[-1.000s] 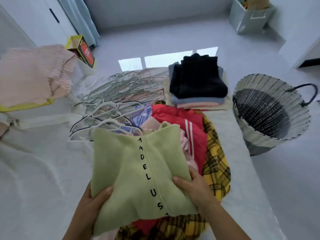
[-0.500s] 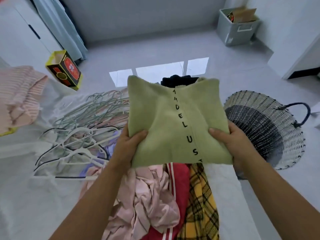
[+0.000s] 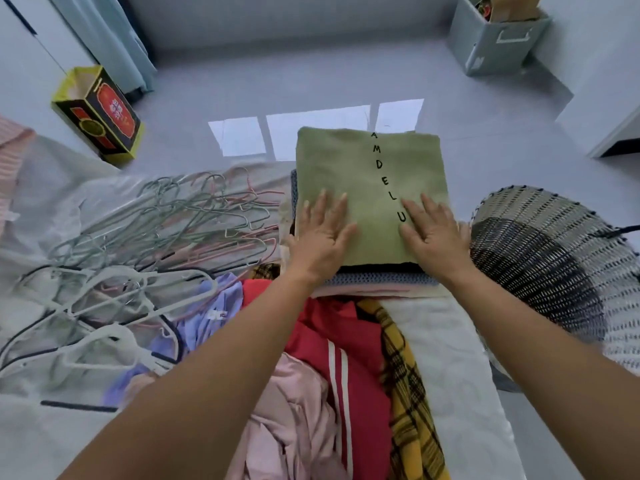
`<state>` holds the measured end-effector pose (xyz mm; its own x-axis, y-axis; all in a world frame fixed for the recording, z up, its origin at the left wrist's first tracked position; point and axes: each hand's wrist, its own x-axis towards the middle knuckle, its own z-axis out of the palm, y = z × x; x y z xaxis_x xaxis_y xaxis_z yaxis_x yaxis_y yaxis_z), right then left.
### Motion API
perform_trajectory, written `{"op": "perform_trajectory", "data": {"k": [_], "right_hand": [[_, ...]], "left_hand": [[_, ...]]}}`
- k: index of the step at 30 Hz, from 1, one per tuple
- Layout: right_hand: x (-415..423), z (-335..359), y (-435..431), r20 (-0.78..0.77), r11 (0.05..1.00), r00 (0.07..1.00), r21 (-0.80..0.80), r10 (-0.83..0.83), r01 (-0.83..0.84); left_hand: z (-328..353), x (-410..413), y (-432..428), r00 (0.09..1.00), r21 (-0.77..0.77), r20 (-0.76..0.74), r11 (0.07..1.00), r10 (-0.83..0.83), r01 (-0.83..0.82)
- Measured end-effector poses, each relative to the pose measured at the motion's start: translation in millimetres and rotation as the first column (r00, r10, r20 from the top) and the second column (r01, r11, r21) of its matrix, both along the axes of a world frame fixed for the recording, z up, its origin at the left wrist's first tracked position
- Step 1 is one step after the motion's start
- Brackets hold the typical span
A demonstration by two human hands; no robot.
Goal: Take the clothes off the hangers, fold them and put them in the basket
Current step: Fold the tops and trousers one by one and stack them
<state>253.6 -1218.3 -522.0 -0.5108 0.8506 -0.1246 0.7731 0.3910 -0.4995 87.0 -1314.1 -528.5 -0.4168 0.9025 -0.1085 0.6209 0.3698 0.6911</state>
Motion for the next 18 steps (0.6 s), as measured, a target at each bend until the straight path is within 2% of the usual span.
{"op": "perform_trajectory", "data": {"k": [3,8,14,18], "right_hand": [[-13.6,-10.3,13.7,0.061,1.0,0.998,-0.008,0.008,-0.008],[-32.8,-27.0,40.9,0.223,0.997,0.971,-0.007,0.082,-0.083],[-41.4,-36.5,56.1,0.238,0.995,0.967,-0.058,0.09,-0.078],[-38.3,-33.4,49.5,0.223,0.993,0.969,-0.071,0.11,-0.096]], "left_hand": [[-2.5,2.8,22.7,0.997,-0.202,-0.066,0.979,-0.028,0.014],[-23.3,-8.3,43.2,0.989,-0.373,-0.141,0.927,-0.03,-0.026],[-33.5,-24.2,61.5,0.988,-0.429,-0.137,0.903,-0.066,0.001],[-28.5,-26.9,56.6,0.994,-0.403,-0.055,0.913,-0.097,0.066]]}}
